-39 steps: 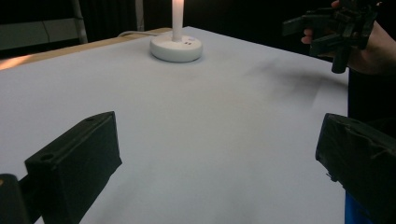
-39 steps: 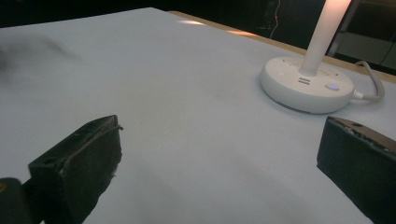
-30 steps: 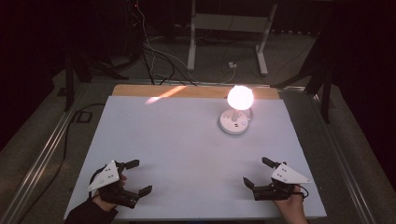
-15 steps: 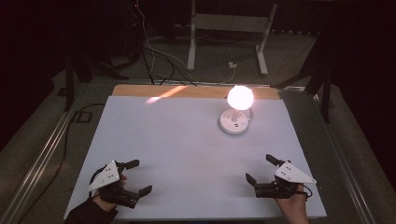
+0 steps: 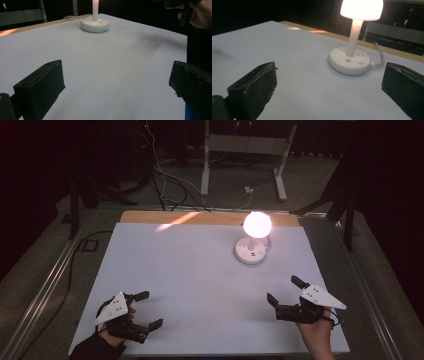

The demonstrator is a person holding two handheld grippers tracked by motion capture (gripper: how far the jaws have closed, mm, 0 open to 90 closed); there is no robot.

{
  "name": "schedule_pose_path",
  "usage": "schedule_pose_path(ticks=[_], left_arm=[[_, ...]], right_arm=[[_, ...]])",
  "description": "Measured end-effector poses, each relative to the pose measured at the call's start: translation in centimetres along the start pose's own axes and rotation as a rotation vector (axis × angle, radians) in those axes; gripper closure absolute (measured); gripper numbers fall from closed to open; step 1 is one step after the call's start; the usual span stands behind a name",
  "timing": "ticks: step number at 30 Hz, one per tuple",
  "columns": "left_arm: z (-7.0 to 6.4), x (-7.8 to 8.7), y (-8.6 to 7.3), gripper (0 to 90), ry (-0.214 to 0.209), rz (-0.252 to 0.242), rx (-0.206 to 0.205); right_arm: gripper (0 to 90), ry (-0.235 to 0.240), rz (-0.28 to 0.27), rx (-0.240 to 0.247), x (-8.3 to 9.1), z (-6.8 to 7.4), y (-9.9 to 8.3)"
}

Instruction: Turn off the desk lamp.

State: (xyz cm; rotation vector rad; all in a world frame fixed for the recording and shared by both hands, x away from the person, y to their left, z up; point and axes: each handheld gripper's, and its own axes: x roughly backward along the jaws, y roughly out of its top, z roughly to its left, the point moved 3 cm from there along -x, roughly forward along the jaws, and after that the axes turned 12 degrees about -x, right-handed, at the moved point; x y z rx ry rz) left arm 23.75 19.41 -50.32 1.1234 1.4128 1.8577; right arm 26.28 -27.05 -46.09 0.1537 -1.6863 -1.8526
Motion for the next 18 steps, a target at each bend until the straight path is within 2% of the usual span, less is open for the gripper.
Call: schedule_pose_path(ticks=[5, 7, 10, 18], left_arm=[[0.0, 0.0, 0.0, 0.5, -0.001, 0.001, -0.001], [0.0, 0.1, 0.0, 0.5, -0.002, -0.001, 0.0], [0.0, 0.0, 0.0, 0.5, -0.001, 0.002, -0.001], [0.0, 0.1, 0.0, 0.5, -0.003, -0.003, 0.0]], right_arm=[[0.0, -0.005, 0.005, -0.003, -0.5, 0.0, 0.7], [0.0, -0.024, -0.01, 0.014, -0.7, 0.0, 0.9], [0.0, -0.026, -0.012, 0.028, -0.9, 0.3, 1.1], [0.0, -0.008, -0.009, 0.024, -2.0, 0.8, 1.8]])
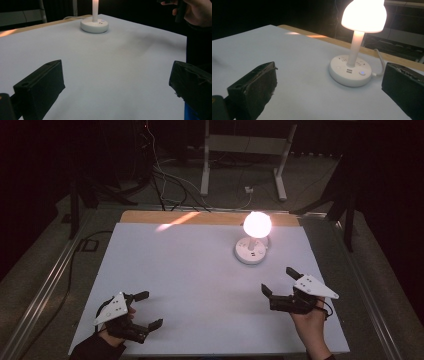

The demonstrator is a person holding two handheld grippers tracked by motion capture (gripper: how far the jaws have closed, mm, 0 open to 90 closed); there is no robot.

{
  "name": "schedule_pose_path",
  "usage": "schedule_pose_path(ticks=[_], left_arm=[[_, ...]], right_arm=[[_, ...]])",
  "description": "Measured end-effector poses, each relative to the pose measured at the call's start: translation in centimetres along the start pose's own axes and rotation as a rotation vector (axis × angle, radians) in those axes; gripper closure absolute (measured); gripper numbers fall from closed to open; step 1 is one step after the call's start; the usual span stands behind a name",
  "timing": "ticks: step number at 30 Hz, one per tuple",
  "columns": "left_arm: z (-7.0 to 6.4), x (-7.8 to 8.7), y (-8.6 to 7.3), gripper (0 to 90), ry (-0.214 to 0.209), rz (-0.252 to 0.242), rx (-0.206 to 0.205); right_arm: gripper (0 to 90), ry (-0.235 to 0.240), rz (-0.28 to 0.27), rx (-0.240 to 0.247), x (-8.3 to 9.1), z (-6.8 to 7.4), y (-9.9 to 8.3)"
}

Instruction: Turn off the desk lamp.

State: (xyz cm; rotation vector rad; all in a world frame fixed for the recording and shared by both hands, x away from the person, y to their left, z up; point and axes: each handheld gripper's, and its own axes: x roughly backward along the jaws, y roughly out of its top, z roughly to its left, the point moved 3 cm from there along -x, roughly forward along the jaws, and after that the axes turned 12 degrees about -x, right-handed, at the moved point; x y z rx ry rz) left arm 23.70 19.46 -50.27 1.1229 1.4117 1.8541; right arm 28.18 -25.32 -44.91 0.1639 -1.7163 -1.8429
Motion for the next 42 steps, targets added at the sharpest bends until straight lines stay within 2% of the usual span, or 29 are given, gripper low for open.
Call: schedule_pose_path(ticks=[9, 18, 28, 42], left_arm=[[0.0, 0.0, 0.0, 0.5, -0.001, 0.003, -0.001], [0.0, 0.0, 0.0, 0.5, -0.002, -0.004, 0.002], [0.0, 0.0, 0.0, 0.5, -0.002, -0.004, 0.001], [0.0, 0.1, 0.0, 0.5, -0.003, -0.005, 0.003]], right_arm=[[0.0, -0.004, 0.014, -0.015, -1.7, 0.4, 0.4], [0.0, -0.012, 0.023, -0.01, -3.2, 0.5, 0.7], [0.0, -0.009, 0.036, -0.042, -5.2, 0.3, 1.3], [0.0, -0.035, 0.06, -0.03, -7.4, 0.1, 1.7]])
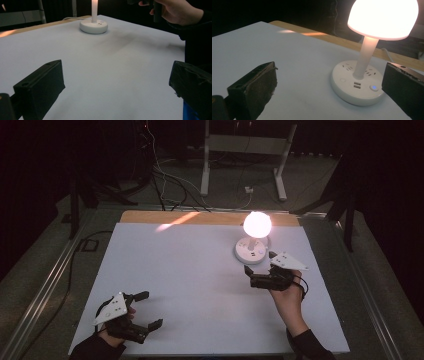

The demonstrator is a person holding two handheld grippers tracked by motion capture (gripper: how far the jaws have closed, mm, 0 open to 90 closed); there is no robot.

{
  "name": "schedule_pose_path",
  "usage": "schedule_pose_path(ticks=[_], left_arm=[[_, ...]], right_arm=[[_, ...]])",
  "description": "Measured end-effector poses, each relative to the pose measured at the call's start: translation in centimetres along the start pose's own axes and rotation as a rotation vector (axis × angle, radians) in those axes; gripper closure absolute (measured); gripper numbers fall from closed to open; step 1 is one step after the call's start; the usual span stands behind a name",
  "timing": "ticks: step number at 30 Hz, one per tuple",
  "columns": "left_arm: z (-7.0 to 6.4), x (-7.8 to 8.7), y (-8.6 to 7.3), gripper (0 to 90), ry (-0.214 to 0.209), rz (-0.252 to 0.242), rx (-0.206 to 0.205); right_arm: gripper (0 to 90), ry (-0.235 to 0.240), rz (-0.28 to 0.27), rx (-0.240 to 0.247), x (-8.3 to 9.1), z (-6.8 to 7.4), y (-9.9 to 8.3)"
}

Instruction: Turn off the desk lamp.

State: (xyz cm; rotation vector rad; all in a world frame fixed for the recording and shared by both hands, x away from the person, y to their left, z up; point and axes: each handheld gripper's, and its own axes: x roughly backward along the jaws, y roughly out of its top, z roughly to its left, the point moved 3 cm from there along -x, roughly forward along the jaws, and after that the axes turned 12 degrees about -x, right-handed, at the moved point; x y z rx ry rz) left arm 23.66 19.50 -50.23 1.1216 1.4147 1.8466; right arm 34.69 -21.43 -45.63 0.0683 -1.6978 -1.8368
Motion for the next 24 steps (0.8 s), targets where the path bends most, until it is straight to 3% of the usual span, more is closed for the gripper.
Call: schedule_pose_path(ticks=[11, 14, 24], left_arm=[[0.0, 0.0, 0.0, 0.5, -0.002, 0.002, -0.003], [0.0, 0.0, 0.0, 0.5, -0.001, 0.002, -0.002], [0.0, 0.1, 0.0, 0.5, -0.001, 0.0, 0.0]], right_arm=[[0.0, -0.061, 0.022, -0.081, -2.5, -0.7, 0.2], [8.6, -0.077, 0.032, -0.101, -3.2, -0.9, 0.3], [33.5, -0.135, 0.071, -0.102, -4.9, -1.3, 0.6]])
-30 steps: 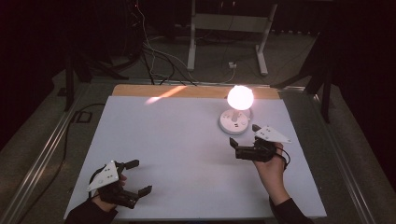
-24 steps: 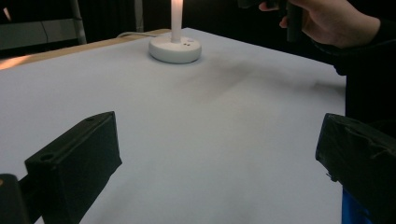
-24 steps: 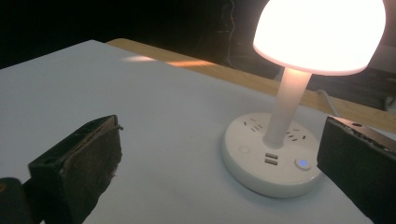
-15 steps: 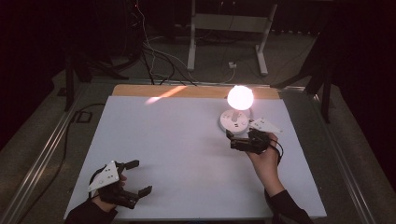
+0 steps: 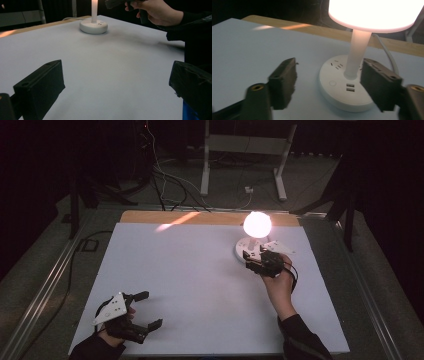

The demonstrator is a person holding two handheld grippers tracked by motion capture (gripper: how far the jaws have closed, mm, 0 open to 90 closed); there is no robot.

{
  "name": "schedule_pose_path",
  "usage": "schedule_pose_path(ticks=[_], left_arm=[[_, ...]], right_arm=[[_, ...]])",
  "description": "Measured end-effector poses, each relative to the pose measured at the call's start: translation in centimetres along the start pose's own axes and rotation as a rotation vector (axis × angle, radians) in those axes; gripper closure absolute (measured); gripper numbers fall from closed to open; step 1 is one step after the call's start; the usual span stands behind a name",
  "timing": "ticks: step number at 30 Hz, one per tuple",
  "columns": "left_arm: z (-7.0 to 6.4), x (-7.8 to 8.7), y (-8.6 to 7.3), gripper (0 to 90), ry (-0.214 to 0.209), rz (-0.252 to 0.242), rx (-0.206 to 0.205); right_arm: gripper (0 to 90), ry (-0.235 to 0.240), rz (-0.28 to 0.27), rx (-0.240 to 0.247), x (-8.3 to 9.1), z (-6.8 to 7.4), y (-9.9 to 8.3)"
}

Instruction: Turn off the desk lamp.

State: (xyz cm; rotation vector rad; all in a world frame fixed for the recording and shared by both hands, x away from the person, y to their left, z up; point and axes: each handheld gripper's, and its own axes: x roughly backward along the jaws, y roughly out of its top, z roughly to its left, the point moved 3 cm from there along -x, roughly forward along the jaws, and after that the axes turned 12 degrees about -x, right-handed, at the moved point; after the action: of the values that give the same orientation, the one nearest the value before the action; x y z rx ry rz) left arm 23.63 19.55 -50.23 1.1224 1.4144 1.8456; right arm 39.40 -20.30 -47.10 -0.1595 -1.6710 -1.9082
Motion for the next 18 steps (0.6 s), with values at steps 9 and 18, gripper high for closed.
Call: schedule_pose_path(ticks=[9, 18], left_arm=[[0.0, 0.0, 0.0, 0.5, -0.001, -0.003, 0.0], [0.0, 0.0, 0.0, 0.5, -0.003, -0.003, 0.002]], right_arm=[[55.2, -0.045, 0.03, 0.004, -1.5, -0.4, -0.1], [75.0, -0.082, 0.081, 0.03, -3.0, -0.7, -0.9]])
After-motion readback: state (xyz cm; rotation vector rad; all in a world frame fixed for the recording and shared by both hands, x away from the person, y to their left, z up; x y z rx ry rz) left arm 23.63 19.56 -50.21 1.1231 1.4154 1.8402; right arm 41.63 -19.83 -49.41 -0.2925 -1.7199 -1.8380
